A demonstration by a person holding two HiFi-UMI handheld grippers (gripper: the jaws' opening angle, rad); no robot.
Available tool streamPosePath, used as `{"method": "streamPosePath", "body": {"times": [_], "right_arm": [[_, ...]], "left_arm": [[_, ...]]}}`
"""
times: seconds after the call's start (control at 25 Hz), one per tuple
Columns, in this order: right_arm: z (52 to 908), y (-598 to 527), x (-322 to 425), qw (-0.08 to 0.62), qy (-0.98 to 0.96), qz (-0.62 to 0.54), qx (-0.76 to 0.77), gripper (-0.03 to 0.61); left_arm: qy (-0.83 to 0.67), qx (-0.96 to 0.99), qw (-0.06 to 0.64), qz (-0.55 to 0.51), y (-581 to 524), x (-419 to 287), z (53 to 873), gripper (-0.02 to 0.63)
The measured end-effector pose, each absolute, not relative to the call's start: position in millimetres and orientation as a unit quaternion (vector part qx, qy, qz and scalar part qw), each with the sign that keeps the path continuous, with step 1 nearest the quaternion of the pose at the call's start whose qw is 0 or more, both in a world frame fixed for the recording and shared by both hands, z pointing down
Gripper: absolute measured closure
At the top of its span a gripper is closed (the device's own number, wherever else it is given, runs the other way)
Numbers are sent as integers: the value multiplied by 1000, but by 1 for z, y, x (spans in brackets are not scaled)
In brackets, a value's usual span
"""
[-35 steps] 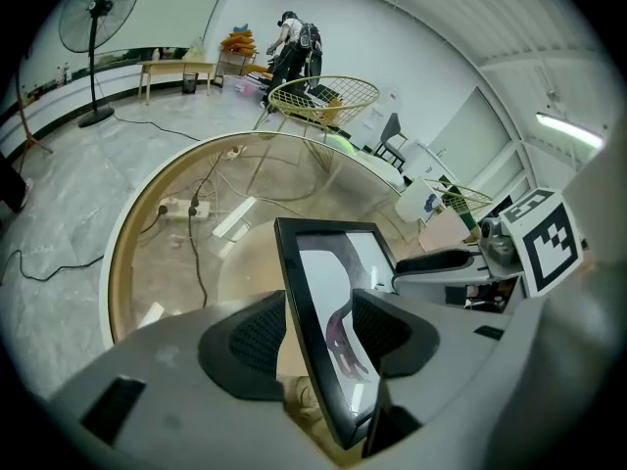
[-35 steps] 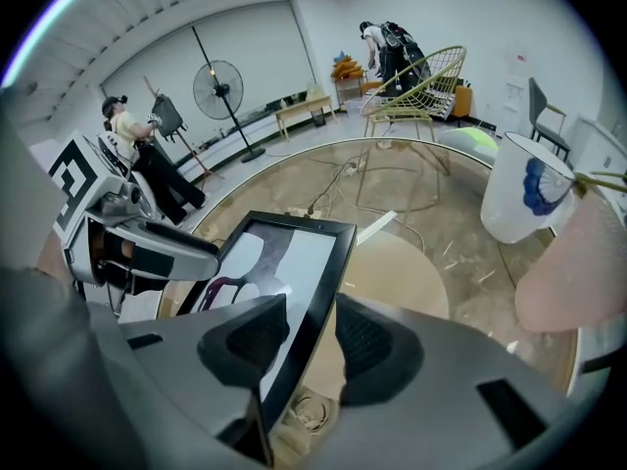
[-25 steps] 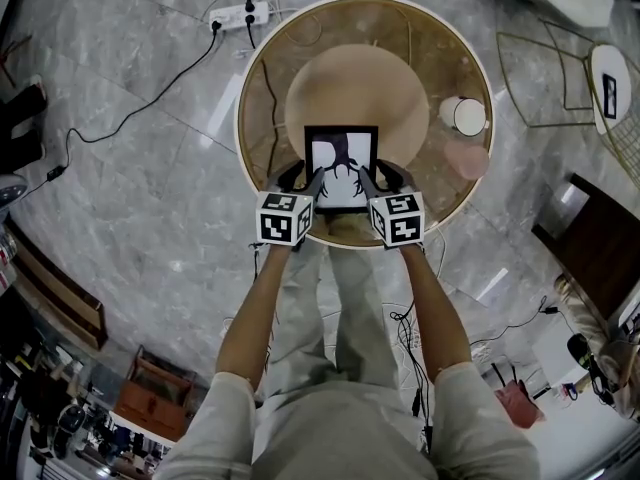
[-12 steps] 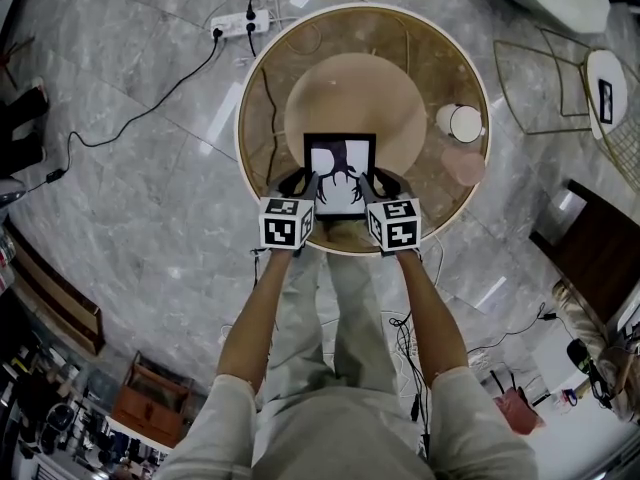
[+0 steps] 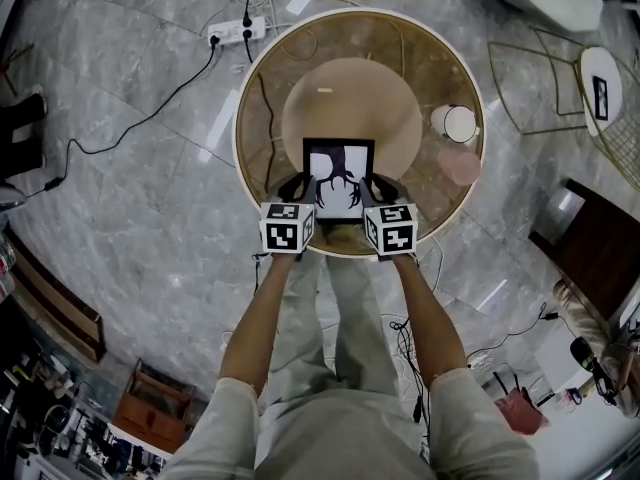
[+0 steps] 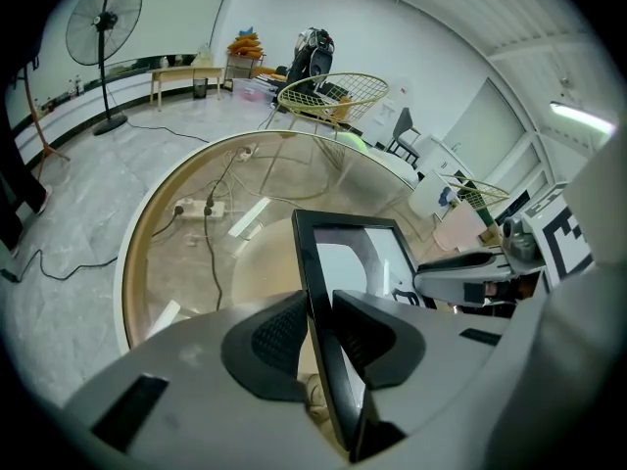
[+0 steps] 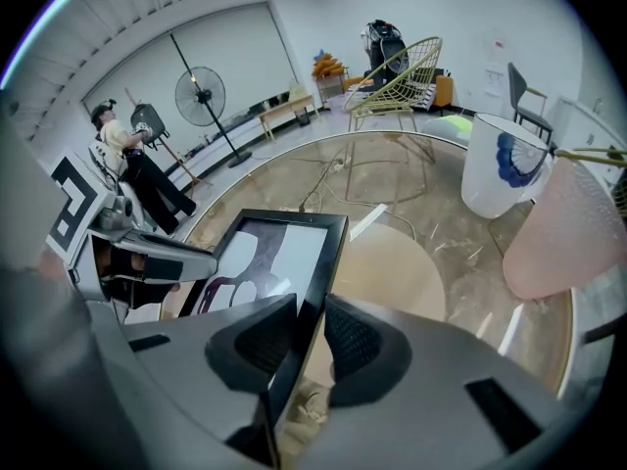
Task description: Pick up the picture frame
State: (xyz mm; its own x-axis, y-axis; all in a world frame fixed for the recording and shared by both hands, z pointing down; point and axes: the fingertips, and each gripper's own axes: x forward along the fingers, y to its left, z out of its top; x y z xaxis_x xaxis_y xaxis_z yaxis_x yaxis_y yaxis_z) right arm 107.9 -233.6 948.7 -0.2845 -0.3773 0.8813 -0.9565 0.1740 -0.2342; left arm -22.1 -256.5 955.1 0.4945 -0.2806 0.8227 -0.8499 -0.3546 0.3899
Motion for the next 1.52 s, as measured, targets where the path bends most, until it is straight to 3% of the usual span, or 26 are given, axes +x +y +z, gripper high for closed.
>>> {"method": "streamPosePath", "body": {"times": [0.56, 1.52], "right_arm": [[917, -236, 103, 326, -692, 385, 516, 499], [774, -253, 102, 278, -731, 287, 552, 502]], "left_arm": [[-409, 757, 407, 306, -253, -30, 922, 537], [-449, 790, 342, 238, -266, -32, 784, 538]]}}
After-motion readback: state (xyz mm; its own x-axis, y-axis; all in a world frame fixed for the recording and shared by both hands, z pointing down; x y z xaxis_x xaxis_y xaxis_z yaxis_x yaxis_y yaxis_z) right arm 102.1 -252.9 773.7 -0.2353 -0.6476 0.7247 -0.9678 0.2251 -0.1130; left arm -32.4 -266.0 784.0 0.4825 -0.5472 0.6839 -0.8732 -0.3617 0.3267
